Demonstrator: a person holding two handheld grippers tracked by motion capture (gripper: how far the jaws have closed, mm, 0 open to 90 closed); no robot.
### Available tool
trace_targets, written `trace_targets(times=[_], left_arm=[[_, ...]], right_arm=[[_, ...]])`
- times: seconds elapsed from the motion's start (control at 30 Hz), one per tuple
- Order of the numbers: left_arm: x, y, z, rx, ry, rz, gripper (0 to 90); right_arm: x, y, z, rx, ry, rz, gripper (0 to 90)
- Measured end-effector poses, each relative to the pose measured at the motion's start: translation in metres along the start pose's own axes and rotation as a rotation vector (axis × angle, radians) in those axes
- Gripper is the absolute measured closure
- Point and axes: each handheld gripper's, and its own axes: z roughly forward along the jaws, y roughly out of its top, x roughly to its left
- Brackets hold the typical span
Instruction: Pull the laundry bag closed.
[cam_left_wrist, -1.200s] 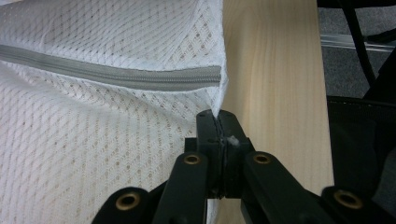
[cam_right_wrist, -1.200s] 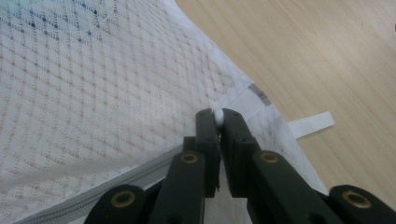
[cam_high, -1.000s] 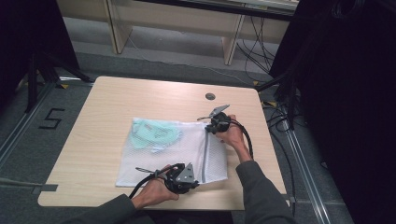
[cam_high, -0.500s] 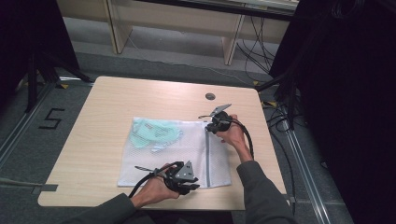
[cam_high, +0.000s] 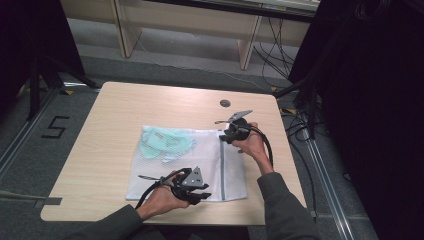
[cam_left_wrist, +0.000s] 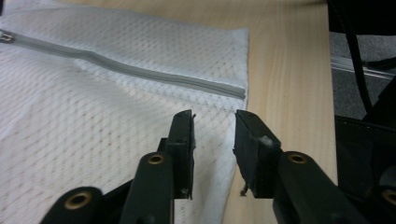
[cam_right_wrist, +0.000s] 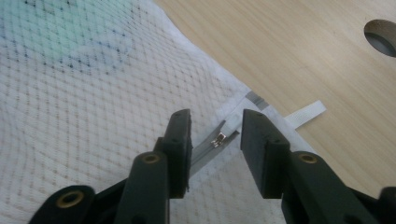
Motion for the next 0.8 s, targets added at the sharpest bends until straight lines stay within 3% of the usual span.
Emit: trace_targets(times=[0.07,0.1,0.2,0.23,0.4,0.47,0.5,0.63,0.67,0.8], left_arm=[[0.003,0.0,-0.003,0.003,0.008,-0.001,63.4],[0.005,-0.001,-0.006,0.002,0.011,-0.01,59.7],[0.011,-0.002,-0.014,-0.008,0.032,-0.036,56.0],[0.017,-0.004,-0.021,-0.011,0.055,-0.063,53.5],[0.027,-0.011,-0.036,-0.007,0.084,-0.097,48.2],[0.029,-0.012,-0.039,-0.001,0.09,-0.098,47.0],[0.032,-0.015,-0.045,-0.013,0.102,-0.123,46.3],[0.039,-0.02,-0.056,-0.017,0.127,-0.138,44.0],[0.042,-0.023,-0.063,-0.003,0.148,-0.15,41.3],[0.046,-0.029,-0.07,-0.023,0.163,-0.169,39.6]], right_arm=[[0.001,0.0,-0.002,0.003,0.012,0.006,60.5],[0.0,-0.003,-0.004,-0.017,0.039,-0.026,57.2],[-0.001,-0.005,-0.006,-0.019,0.036,-0.046,54.7],[0.001,-0.008,-0.011,-0.005,0.025,-0.006,52.5],[0.006,-0.015,-0.026,-0.008,0.012,0.029,50.5],[0.006,-0.017,-0.029,-0.019,0.022,0.016,50.3],[0.008,-0.021,-0.034,-0.033,0.025,0.015,50.2],[0.014,-0.025,-0.045,-0.022,0.038,0.032,49.0],[0.017,-0.028,-0.048,-0.072,0.071,0.014,47.6],[0.028,-0.035,-0.058,-0.073,0.072,0.016,44.0]])
